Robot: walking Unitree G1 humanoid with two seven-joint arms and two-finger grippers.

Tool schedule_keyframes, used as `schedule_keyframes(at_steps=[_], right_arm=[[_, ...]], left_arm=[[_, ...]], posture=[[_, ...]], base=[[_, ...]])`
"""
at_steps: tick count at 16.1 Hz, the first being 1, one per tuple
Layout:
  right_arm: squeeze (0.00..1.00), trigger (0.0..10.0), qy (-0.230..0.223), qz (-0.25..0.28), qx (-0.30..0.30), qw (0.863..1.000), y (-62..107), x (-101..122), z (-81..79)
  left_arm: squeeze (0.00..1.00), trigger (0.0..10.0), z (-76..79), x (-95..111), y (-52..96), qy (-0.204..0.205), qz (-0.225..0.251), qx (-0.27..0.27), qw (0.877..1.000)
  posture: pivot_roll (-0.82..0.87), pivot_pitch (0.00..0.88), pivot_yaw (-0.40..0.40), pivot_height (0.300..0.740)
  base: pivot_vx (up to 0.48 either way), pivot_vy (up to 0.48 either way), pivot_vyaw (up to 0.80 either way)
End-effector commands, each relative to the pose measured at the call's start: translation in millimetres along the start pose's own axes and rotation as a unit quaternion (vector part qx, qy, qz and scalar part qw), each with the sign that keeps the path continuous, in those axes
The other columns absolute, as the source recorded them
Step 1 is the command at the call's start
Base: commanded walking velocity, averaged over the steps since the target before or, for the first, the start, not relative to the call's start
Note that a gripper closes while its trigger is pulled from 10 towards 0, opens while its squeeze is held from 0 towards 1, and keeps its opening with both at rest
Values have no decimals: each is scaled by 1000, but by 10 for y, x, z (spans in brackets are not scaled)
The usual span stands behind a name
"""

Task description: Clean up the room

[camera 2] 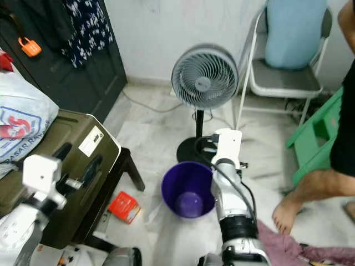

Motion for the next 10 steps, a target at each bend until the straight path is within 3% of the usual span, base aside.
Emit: schedule_keyframes(at_steps=[1, 4, 6, 8, 10], right_arm=[[0, 10000, -4, -3, 1, 1000, -40, 5, -41], [0, 10000, -3, -2, 2, 1000, -61, 5, -109], [0, 10000, -3, 2, 25, 1000, -70, 38, -272], [0, 10000, -2, 2, 33, 999, -83, 58, -337], [0, 10000, 7, 12, 39, 999, -125, 131, -412]], left_arm=[[0, 10000, -47, 56, 79, -14, -4, 2, 1000], [0, 10000, -101, 75, 233, -28, -19, 3, 999], [0, 10000, -147, 103, 340, -35, -30, 8, 999], [0, 10000, -157, 100, 372, -35, -35, 11, 999], [0, 10000, -128, 86, 502, -35, -53, 11, 998]], posture=[[250, 160, 113, 740], [296, 185, 144, 740], [326, 218, 160, 740], [331, 229, 163, 740], [357, 266, 174, 740]], base=[[0, 0, 0], [0, 0, 0], [0, 0, 0], [0, 0, 0], [0, 0, 0]])
Point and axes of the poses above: a point about 5 cm out from each wrist's last joint towards the gripper, its own y axis pointing back from the gripper into the wrist, its own x axis along the axis of the wrist's last joint, z = x × y, the point moved 6 cm from there along -y, pointing out of the wrist towards the gripper, and after that the axes turned 2 degrees about y, right-handed, at the moved point
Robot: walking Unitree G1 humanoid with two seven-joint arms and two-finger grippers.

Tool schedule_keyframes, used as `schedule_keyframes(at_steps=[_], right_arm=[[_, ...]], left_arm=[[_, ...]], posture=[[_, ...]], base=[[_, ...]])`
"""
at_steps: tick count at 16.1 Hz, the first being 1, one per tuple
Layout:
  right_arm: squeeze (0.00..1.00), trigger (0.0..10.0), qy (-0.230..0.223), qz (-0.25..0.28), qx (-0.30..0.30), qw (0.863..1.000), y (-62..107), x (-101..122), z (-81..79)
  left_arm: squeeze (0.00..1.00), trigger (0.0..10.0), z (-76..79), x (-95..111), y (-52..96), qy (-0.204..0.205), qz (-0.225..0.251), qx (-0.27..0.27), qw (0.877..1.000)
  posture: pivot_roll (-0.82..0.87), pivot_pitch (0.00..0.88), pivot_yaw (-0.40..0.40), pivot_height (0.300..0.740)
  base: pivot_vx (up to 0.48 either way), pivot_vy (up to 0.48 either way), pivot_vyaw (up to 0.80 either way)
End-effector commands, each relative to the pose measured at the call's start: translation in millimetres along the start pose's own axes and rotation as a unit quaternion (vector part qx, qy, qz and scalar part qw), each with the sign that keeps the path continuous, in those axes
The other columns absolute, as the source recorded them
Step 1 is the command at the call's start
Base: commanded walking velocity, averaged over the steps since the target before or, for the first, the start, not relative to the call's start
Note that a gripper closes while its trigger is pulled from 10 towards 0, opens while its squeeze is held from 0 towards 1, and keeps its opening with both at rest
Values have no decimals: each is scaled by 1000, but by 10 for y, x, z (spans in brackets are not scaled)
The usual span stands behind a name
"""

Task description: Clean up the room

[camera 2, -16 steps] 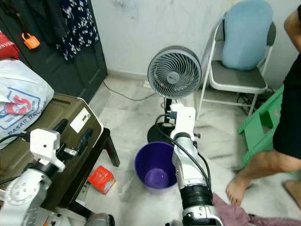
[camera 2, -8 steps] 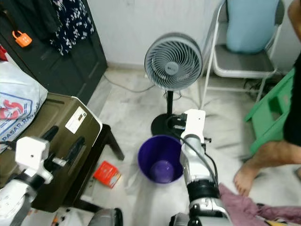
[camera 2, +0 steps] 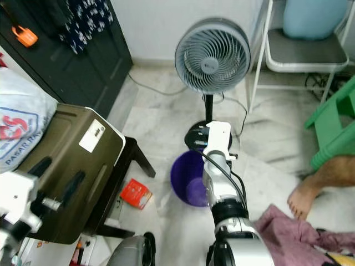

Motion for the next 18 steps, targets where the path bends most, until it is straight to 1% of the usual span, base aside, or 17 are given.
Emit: schedule_keyframes(at_steps=[1, 2, 3, 5, 9, 12, 13, 15, 16, 17, 18], right_arm=[[0, 10000, 0, 1, 0, 1000, -10, 4, -60], [0, 10000, -2, -1, -3, 1000, -18, 0, -51], [0, 10000, -5, -4, -7, 1000, -35, -8, -54], [0, 10000, -7, -8, -4, 1000, -52, -16, -116], [0, 10000, -12, -15, 1, 1000, -78, -20, -143], [0, 10000, -5, -24, -10, 1000, -88, -97, -56], [0, 10000, -2, -26, -20, 999, -89, -126, 7], [0, 10000, 0, -28, -27, 999, -86, -151, 39], [827, 10000, -2, -29, -28, 999, -85, -160, 43], [1000, 10000, -3, -30, -30, 999, -88, -162, 44], [1000, 10000, -5, -28, -32, 999, -92, -155, 46]], left_arm=[[0, 10000, -46, -4, 94, -6, -14, 6, 1000], [0, 10000, -49, -3, 120, -6, -17, 7, 1000], [0, 10000, -48, -1, 178, -7, -26, 6, 1000], [0, 10000, -78, 1, 278, -11, -42, 7, 999], [0, 10000, -115, 3, 333, -15, -52, 10, 999], [0, 10000, -129, -7, 344, -11, -58, 15, 998], [0, 10000, -131, -10, 345, -11, -59, 14, 998], [0, 10000, -136, -16, 348, -10, -61, 14, 998], [0, 10000, -139, -14, 342, -10, -61, 15, 998], [0, 10000, -145, -8, 341, -10, -61, 16, 998], [0, 10000, -151, -4, 343, -9, -62, 17, 998]], posture=[[367, 273, 178, 740], [376, 280, 183, 740], [391, 292, 195, 740], [411, 310, 210, 740], [420, 321, 221, 740], [423, 323, 226, 740], [423, 324, 229, 740], [423, 320, 230, 740], [425, 320, 230, 740], [426, 320, 230, 740], [427, 320, 230, 740]], base=[[0, 0, 0], [0, 0, 0], [0, 0, 0], [0, 0, 0], [0, 0, 0], [0, 0, 0], [0, 0, 0], [0, 0, 0], [0, 0, 0], [0, 0, 0], [0, 0, 0]])
Point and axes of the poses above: a point about 5 cm out from each wrist's last joint towards the gripper, its own y axis pointing back from the gripper into the wrist, its own x axis along the axis of the wrist's last joint, z = x × y, the point moved 6 cm from there along -y, pointing out of the wrist towards the gripper, and after that the axes turned 2 degrees about y, right-handed, at the moved point
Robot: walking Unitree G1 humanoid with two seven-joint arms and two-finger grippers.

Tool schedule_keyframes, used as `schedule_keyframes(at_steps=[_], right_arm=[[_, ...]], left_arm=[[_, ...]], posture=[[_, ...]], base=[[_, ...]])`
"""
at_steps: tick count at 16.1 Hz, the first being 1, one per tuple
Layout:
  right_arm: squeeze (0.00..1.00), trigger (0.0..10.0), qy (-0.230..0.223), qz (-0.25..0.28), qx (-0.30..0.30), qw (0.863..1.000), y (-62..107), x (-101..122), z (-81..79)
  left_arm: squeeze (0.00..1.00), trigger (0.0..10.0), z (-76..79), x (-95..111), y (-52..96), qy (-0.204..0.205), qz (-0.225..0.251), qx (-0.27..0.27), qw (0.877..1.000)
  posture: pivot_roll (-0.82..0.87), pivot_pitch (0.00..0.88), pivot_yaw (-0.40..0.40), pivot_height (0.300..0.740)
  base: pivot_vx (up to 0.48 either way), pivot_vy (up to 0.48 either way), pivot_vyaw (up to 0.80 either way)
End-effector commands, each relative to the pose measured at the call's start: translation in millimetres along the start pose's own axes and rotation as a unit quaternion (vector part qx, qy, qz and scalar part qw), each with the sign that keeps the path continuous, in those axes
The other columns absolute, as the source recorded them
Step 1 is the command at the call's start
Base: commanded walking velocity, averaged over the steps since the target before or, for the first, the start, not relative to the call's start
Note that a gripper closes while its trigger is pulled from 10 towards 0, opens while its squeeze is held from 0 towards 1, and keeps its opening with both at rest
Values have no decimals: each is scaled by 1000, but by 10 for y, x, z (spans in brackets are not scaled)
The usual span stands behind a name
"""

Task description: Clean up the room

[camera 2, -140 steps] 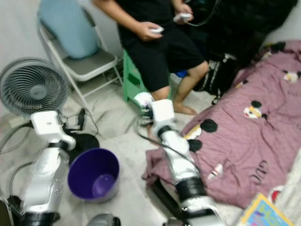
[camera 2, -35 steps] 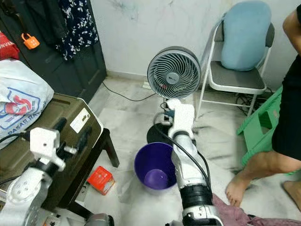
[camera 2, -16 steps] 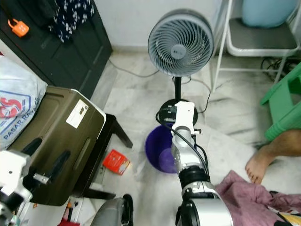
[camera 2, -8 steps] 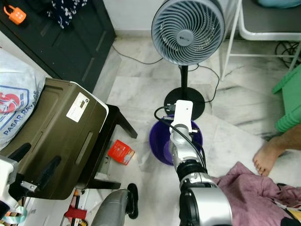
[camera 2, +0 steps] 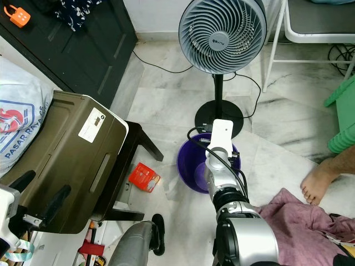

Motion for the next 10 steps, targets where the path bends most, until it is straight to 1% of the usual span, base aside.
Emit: schedule_keyframes(at_steps=[1, 5, 10], right_arm=[[1000, 10000, -7, -15, 4, 1000, 27, -85, -70], [1000, 10000, -11, -5, 2, 1000, 12, -40, -57], [1000, 10000, -2, 5, -7, 1000, -8, -47, 73]], left_arm=[[0, 10000, -66, -10, 44, -9, -12, 9, 1000], [0, 10000, -65, -18, 44, -7, -15, 12, 1000], [0, 10000, -84, -17, -1, -7, -12, 17, 1000]], posture=[[428, 322, 231, 740], [429, 319, 232, 740], [419, 311, 232, 740]], base=[[0, 0, 0], [0, 0, 0], [0, 0, 0]])
Point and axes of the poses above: a point about 5 cm out from each wrist's last joint towards the gripper, its own y axis pointing back from the gripper into the wrist, its own x axis along the axis of the wrist's last joint, z = x × y, the point moved 6 cm from there along -y, pointing out of the wrist towards the gripper, and after that the axes turned 2 degrees about y, right-handed, at the moved point
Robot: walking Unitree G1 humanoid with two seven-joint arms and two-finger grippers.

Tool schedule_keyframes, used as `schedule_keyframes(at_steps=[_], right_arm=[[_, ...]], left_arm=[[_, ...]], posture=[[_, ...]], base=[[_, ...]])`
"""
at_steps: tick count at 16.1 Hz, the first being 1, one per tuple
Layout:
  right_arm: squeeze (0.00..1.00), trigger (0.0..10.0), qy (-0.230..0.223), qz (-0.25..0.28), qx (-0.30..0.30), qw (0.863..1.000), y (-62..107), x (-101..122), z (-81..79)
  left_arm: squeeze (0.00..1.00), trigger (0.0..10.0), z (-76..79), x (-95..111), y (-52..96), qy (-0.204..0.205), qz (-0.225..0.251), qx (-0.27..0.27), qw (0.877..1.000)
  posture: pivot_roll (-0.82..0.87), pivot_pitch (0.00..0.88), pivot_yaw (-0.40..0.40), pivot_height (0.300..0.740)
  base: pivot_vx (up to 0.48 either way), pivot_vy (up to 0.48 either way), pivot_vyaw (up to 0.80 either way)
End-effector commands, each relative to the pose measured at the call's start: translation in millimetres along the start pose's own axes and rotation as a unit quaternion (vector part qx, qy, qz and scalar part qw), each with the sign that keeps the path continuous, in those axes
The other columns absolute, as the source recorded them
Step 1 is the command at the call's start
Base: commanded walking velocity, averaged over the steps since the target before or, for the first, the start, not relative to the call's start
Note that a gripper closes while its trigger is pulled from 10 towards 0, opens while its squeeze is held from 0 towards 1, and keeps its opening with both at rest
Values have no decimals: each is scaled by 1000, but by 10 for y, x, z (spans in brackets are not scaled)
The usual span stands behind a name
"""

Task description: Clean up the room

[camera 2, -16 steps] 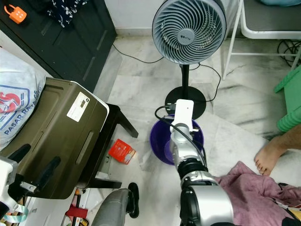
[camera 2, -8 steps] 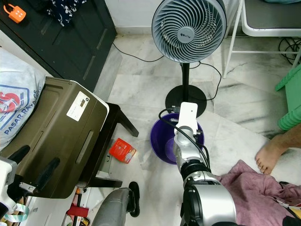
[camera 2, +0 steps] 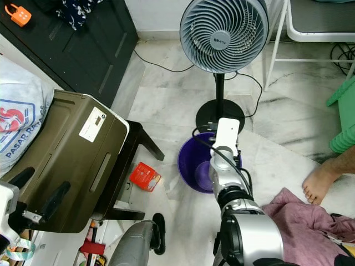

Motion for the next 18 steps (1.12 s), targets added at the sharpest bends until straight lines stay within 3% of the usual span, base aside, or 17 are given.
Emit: schedule_keyframes(at_steps=[1, 6, 9, 10, 13, 18], right_arm=[[1000, 10000, -4, -12, 8, 1000, 44, -97, -80], [1000, 10000, -11, 23, 49, 998, 80, 66, -280], [1000, 10000, -11, 50, 83, 995, 155, 134, -344], [1000, 10000, -6, 63, 104, 993, 221, 152, -402], [1000, 10000, 8, 90, 139, 986, 333, 239, -485], [1000, 10000, 88, 176, 229, 953, 592, 515, -532]], left_arm=[[0, 10000, -56, -82, 26, -2, -21, 13, 1000], [0, 10000, 22, -18, -207, 14, 14, 12, 1000], [0, 10000, 161, 186, -551, 43, 73, 10, 996], [0, 10000, 167, 244, -704, 45, 91, 17, 995], [0, 10000, 92, 279, -928, 46, 109, 37, 992], [0, 10000, 107, 408, -1278, 68, 145, 39, 986]], posture=[[417, 308, 233, 740], [325, 268, 189, 740], [230, 212, 140, 740], [193, 180, 122, 740], [124, 117, 99, 740], [29, 5, 65, 740]], base=[[0, 0, 0], [0, 0, 0], [0, 0, 0], [0, 0, 0], [0, 0, 0], [0, 0, 0]])
Point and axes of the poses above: a point about 5 cm out from each wrist's last joint towards the gripper, its own y axis pointing back from the gripper into the wrist, its own x axis along the axis of the wrist's last joint, z = x × y, the point moved 6 cm from there along -y, pointing out of the wrist towards the gripper, and after that the axes turned 2 degrees about y, right-handed, at the moved point
